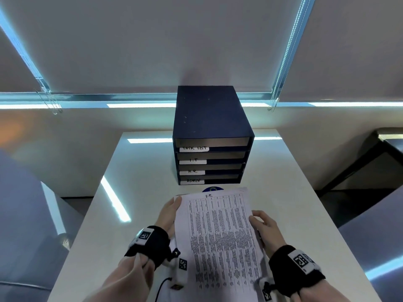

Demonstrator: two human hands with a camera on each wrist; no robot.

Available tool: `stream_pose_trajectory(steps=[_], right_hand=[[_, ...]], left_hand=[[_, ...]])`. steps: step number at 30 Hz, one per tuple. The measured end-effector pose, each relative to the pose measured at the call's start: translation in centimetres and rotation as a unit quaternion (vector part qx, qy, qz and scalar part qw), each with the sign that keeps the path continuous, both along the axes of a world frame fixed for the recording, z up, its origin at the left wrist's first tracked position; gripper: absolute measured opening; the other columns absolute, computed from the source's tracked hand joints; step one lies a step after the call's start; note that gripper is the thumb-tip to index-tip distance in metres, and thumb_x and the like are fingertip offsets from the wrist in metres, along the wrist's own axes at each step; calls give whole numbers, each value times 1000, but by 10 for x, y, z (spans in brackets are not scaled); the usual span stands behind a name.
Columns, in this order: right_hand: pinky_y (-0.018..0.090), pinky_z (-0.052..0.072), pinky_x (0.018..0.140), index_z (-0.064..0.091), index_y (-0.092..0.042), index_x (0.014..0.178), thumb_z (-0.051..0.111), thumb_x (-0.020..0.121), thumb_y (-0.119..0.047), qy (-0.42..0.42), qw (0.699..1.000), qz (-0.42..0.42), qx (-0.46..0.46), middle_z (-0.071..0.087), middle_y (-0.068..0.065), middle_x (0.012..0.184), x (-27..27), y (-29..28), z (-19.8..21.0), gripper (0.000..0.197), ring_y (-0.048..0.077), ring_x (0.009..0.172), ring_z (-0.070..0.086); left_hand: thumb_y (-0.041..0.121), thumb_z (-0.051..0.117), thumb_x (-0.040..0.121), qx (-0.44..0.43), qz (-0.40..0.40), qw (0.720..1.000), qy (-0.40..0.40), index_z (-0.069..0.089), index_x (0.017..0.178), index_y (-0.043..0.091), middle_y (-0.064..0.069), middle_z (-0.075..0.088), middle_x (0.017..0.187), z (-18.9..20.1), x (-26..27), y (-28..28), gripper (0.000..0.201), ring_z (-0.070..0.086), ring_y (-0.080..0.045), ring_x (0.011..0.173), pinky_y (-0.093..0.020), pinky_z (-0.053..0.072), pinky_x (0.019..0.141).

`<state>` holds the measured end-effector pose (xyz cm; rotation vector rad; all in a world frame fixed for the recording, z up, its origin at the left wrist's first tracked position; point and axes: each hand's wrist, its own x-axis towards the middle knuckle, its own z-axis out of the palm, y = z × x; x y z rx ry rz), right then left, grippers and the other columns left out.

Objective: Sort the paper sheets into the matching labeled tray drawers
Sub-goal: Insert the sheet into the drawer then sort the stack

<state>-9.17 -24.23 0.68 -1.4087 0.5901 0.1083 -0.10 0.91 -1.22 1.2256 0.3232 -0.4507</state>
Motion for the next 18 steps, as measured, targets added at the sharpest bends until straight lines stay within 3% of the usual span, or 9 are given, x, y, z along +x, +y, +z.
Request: stream_pose_trajectory(steps=[2,4,6,8,10,12,14,16,18], right_hand=[[24,50,86,55,-3,109,51,97,-10,-3,1000,5,17,72,6,92,0,-2,-8,15,3,81,66],[41,33,114,53,-3,117,56,95,-14,-3,999,18,51,56,13,133,-4,-5,-13,25,21,121,55],[44,22,119,33,-10,144,59,92,-13,14,995,31,98,33,9,153,-13,-3,-19,58,25,139,36],[45,20,119,16,-15,152,60,91,-8,28,994,42,100,17,8,159,-21,-3,-24,75,25,146,21],[40,24,117,20,-11,151,55,94,-5,30,994,43,99,24,11,156,-17,-7,-23,67,26,143,26],[33,31,107,25,-4,148,50,94,4,32,995,34,88,47,19,138,-5,-9,-12,60,23,115,53],[32,34,106,24,-2,148,47,93,8,29,996,14,86,71,10,93,9,-9,2,60,6,71,62],[34,42,101,25,-2,147,45,94,10,53,994,14,92,62,-7,50,32,-14,6,58,-3,40,54],[34,49,86,33,1,143,46,93,10,70,993,39,92,66,3,65,55,-17,8,53,3,45,62]], left_hand=[[18,34,103,13,1,1000,-1,56,113,-1,-24,64,104,-1,1,-1,30,62,-32,91,-44,49,86],[17,34,103,21,8,1000,1,56,110,-1,-24,64,105,-2,5,-1,29,62,-32,90,-45,48,86],[17,35,103,33,12,999,3,56,112,-1,-26,62,112,1,12,-1,29,62,-33,96,-49,46,93],[17,36,103,46,17,999,4,55,118,-1,-25,61,116,10,25,-4,30,60,-34,105,-48,45,98],[14,38,102,54,17,998,5,52,121,-1,-21,61,116,19,46,-8,28,58,-34,109,-44,46,96],[13,42,101,61,8,998,24,50,121,-2,-20,61,116,24,72,-13,27,59,-32,107,-43,46,95],[14,44,99,70,-8,996,47,49,125,-9,-22,62,112,27,92,-18,34,62,-32,96,-44,47,93],[12,43,100,63,-23,996,54,48,126,-12,-21,63,106,33,102,-21,36,62,-29,87,-37,51,82],[9,40,100,35,-47,997,53,45,130,-11,-23,60,118,45,97,-22,36,62,-29,93,-34,52,81]])
